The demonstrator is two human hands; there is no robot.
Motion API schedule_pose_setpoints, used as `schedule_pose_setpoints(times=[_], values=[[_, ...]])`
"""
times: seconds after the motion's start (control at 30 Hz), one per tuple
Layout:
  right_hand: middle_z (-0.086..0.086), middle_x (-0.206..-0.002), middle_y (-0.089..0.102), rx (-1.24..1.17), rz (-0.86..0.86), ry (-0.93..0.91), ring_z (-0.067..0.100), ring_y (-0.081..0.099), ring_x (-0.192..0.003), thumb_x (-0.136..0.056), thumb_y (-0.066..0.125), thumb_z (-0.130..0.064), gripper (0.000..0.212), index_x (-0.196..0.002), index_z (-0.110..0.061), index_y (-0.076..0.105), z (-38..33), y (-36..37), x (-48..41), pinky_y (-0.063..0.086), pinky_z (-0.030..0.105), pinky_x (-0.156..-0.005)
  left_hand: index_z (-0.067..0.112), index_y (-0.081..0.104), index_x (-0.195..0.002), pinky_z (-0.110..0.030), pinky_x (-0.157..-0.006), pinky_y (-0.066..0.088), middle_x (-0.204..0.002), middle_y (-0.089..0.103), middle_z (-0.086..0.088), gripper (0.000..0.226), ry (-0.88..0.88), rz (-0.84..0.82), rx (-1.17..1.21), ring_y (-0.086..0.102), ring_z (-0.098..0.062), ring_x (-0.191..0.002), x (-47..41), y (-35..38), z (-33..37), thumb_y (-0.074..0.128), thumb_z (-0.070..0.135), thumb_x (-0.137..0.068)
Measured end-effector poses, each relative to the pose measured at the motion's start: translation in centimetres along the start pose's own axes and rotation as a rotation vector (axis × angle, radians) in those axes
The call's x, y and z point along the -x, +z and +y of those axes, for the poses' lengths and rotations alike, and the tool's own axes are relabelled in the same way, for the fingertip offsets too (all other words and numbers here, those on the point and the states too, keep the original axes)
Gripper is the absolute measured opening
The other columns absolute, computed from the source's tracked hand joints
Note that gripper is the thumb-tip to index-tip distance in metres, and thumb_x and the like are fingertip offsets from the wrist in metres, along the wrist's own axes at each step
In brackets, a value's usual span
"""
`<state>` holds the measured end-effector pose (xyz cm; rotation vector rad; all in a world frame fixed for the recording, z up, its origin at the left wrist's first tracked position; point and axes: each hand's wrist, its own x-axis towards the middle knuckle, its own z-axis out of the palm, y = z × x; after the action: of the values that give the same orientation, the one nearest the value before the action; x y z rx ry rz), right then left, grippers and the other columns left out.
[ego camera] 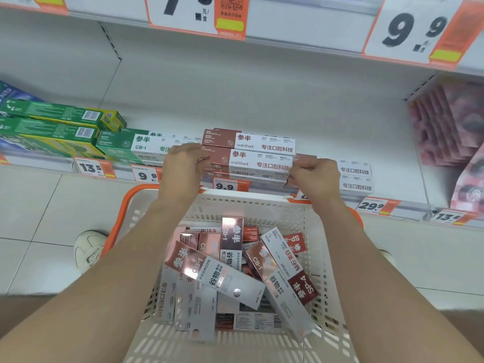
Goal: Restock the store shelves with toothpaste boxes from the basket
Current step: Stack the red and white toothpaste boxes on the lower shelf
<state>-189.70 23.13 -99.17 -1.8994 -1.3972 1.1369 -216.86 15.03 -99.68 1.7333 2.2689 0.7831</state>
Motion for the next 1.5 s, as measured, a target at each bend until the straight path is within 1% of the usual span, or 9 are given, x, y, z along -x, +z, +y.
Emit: schedule_pose_setpoints(times=[0.17,0.3,0.63,0.97,1.03,1.13,1.2,1.33,1.5], values=[[0.01,-0.079,0.078,-0.035,-0.004,0.023,0.031,0.077,-0.082,-0.067,0.065,-0.011,0.018,-0.078,-0.011,0.08,0.1,-0.2,-0.1,0.065,0.042,-0.073,0.008,0.082,-0.109,-0.043,-0.1,0.053,-0.116,0.077,-0.013,0.022,0.012,-0.013,-0.005,0.066,-0.04,-0.11,0.0,0.0,0.0,0.074,-0.003,-0.091],[-0.002,-0.094,0.078,-0.08,-0.002,0.063,0.022,0.078,-0.08,-0.074,0.074,-0.012,0.024,-0.093,-0.025,0.078,-0.3,-0.3,0.0,0.065,0.041,-0.075,0.007,0.083,-0.106,-0.041,-0.096,0.052,-0.112,0.078,-0.013,0.021,0.036,-0.012,-0.004,0.066,-0.041,-0.106,0.1,0.0,0.2,0.074,-0.005,-0.09],[-0.007,-0.098,0.075,-0.095,0.005,0.095,0.02,0.078,-0.082,-0.075,0.075,-0.014,0.022,-0.095,-0.023,0.077,-0.3,-0.1,-0.3,0.066,0.041,-0.079,0.006,0.082,-0.105,-0.032,-0.091,0.044,-0.109,0.078,-0.012,0.021,0.054,0.0,0.003,0.065,-0.039,-0.103,0.0,0.3,-0.1,0.073,-0.006,-0.09],[-0.006,-0.098,0.077,-0.077,0.089,0.014,0.016,0.075,-0.09,-0.085,0.068,-0.021,0.027,-0.111,-0.02,0.077,-0.3,0.3,-0.1,0.063,0.04,-0.089,0.005,0.08,-0.109,-0.041,-0.097,0.049,-0.116,0.075,-0.014,0.018,0.043,-0.009,-0.002,0.062,-0.039,-0.111,-0.1,0.5,-0.4,0.073,0.0,-0.094],[-0.007,-0.104,0.073,-0.064,0.106,-0.089,0.008,0.07,-0.092,-0.096,0.06,-0.019,0.035,-0.129,-0.017,0.07,-0.6,0.6,0.3,0.059,0.03,-0.093,0.006,0.078,-0.116,-0.044,-0.1,0.049,-0.127,0.071,-0.014,0.02,0.039,0.014,-0.02,0.056,-0.038,-0.117,-0.1,0.5,-0.4,0.066,0.004,-0.099],[-0.017,-0.106,0.058,-0.004,-0.014,-0.199,-0.005,0.058,-0.081,-0.107,0.045,-0.012,0.045,-0.152,-0.017,0.05,-0.9,1.0,0.7,0.044,-0.001,-0.068,0.012,0.069,-0.134,-0.053,-0.107,0.042,-0.145,0.062,-0.012,0.03,0.054,0.002,-0.103,0.05,-0.04,-0.13,-0.3,0.5,-0.3,0.058,0.01,-0.106],[-0.013,-0.112,0.06,0.034,-0.07,-0.235,-0.002,0.061,-0.084,-0.109,0.039,-0.012,0.048,-0.157,-0.019,0.043,-1.1,1.1,0.7,0.047,0.003,-0.069,0.016,0.062,-0.142,-0.056,-0.111,0.034,-0.152,0.057,-0.008,0.035,0.037,-0.054,-0.145,0.043,-0.038,-0.14,-0.5,0.5,-0.3,0.05,0.015,-0.109],[-0.003,-0.118,0.07,0.023,-0.071,-0.194,0.013,0.071,-0.087,-0.11,0.033,-0.015,0.047,-0.155,-0.021,0.045,-1.0,1.0,0.4,0.063,0.044,-0.085,0.017,0.057,-0.141,-0.057,-0.114,0.026,-0.142,0.064,-0.006,0.036,0.014,-0.102,-0.173,0.038,-0.032,-0.148,-0.8,0.6,-0.4,0.045,0.009,-0.109],[0.003,-0.118,0.073,-0.005,-0.039,-0.151,0.019,0.072,-0.096,-0.11,0.032,-0.02,0.044,-0.148,-0.018,0.052,-1.1,0.8,0.5,0.063,0.048,-0.083,0.017,0.058,-0.143,-0.059,-0.115,0.026,-0.146,0.062,-0.006,0.044,0.012,-0.1,-0.178,0.037,-0.03,-0.149,-0.7,0.7,-0.6,0.052,0.0,-0.103]])
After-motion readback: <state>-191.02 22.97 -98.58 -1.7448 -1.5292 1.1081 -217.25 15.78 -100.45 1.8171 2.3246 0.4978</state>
